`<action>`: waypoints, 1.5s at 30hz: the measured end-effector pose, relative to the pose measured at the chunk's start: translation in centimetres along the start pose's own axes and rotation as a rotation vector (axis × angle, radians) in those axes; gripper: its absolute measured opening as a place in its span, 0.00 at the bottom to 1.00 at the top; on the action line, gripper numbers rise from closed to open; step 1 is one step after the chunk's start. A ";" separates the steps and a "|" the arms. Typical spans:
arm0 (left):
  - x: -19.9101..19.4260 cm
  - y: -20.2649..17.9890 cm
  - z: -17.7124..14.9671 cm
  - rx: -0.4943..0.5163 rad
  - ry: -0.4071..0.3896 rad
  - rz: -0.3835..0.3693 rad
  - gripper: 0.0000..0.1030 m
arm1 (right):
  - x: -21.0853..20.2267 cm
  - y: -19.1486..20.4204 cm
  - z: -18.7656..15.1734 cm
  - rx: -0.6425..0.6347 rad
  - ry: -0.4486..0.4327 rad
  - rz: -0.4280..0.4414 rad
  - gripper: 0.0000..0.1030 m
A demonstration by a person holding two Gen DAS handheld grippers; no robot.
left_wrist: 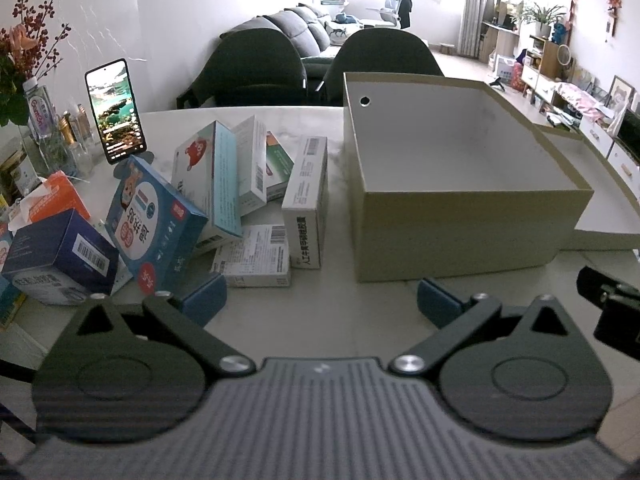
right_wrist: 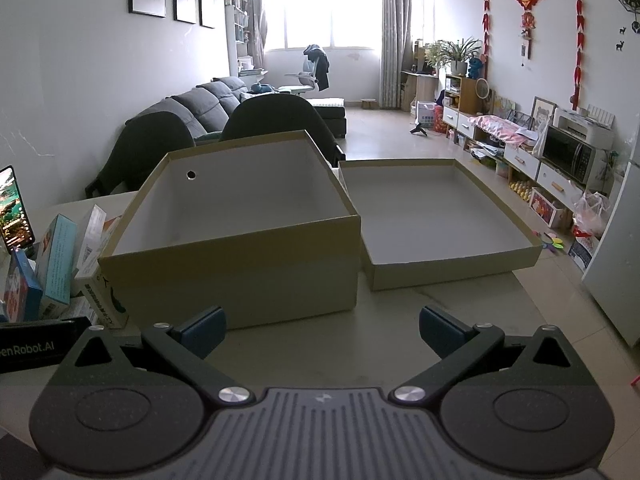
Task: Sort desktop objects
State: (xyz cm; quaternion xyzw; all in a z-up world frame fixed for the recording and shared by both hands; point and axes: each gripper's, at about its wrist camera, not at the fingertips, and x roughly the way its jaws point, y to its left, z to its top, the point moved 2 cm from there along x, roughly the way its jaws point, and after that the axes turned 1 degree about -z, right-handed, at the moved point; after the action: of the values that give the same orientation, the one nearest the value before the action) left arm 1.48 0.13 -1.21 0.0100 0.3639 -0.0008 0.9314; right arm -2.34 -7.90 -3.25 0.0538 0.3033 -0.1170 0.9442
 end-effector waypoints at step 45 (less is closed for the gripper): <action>0.4 0.0 -0.4 0.008 0.006 -0.003 1.00 | -0.1 0.4 -0.4 -0.006 0.011 -0.007 1.00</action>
State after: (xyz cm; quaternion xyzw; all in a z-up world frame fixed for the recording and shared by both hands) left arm 1.48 0.14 -1.74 0.0133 0.3666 -0.0039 0.9303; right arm -2.55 -7.44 -3.48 0.0508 0.3088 -0.1190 0.9423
